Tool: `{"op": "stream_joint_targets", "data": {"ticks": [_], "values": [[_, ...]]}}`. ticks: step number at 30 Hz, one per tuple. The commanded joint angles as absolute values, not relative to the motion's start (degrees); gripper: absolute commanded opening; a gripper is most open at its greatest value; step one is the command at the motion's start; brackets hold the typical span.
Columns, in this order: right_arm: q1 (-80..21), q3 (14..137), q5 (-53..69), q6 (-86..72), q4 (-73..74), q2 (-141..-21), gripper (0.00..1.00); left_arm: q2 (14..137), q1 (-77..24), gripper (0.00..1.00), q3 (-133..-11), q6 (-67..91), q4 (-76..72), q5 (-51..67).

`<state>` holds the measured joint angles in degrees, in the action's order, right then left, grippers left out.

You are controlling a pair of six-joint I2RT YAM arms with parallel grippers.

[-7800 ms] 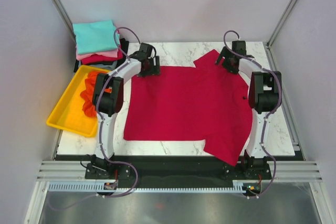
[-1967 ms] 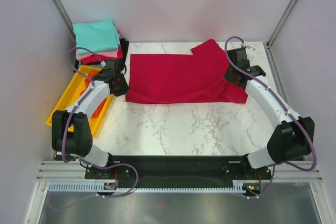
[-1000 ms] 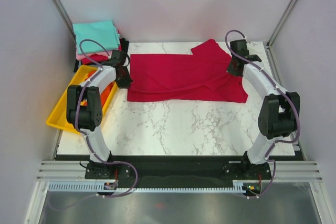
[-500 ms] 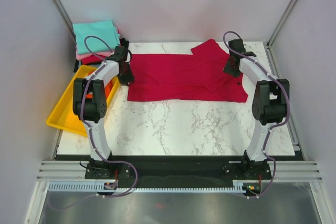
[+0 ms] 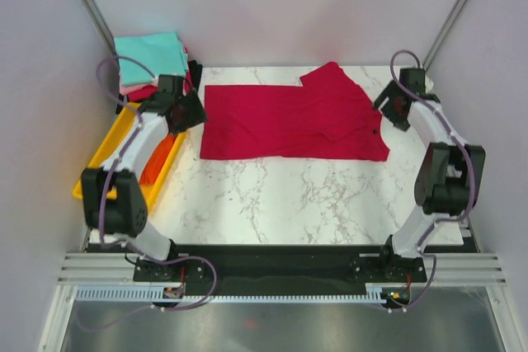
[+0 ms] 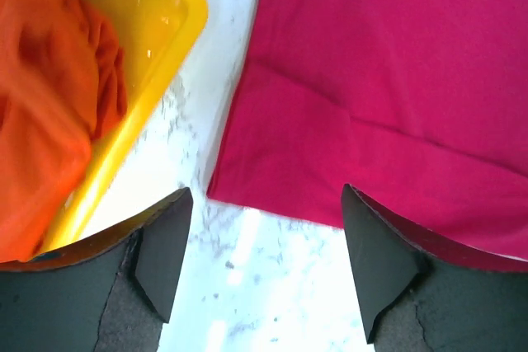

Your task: Fold and stack the t-shirts

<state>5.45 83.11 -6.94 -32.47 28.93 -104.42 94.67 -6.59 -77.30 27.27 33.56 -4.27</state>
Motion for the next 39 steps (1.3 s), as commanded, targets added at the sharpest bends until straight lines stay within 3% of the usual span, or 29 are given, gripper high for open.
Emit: {"op": "stream_joint_targets", "data": {"ticks": [1, 6, 15, 22, 27, 28, 34, 37, 39], "values": [[8.69, 68.32, -0.89, -34.54, 22.25, -94.32, 0.83, 84.92, -7.21, 0.8, -64.02, 32.6, 24.64, -1.42], [12.21, 58.54, 2.28, -32.7, 19.6, -90.7, 0.69, 84.37, -7.38, 0.77, -54.85, 34.62, 19.08, -0.27], [13.71, 54.58, 5.62, -33.31, 14.59, -93.77, 0.64, 90.61, -7.38, 0.76, -51.5, 37.18, 12.57, 3.43], [13.71, 54.14, 4.48, -33.22, 13.1, -95.89, 0.35, 93.42, -7.38, 0.72, -50.18, 38.23, 8.44, 3.16], [13.71, 53.26, 4.39, -32.87, 12.39, -97.29, 0.24, 95.71, -7.56, 0.64, -50.45, 38.76, 7.47, 1.41], [13.71, 53.26, 4.39, -32.78, 12.31, -97.38, 0.17, 96.06, -7.65, 0.63, -50.45, 38.93, 7.3, 1.15], [14.15, 54.05, 4.83, -32.78, 12.39, -98.09, 0.01, 99.83, -8.17, 0.47, -51.94, 39.55, 6.86, -2.98], [14.76, 54.14, 4.92, -32.96, 12.22, -97.91, 0.0, 100.81, -8.44, 0.06, -53.34, 39.03, 6.86, -3.6], [16.08, 53.88, 5.36, -33.92, 12.39, -97.21, 0.0, 100.2, -8.44, 0.02, -53.61, 38.59, 7.55, -3.16]]}}
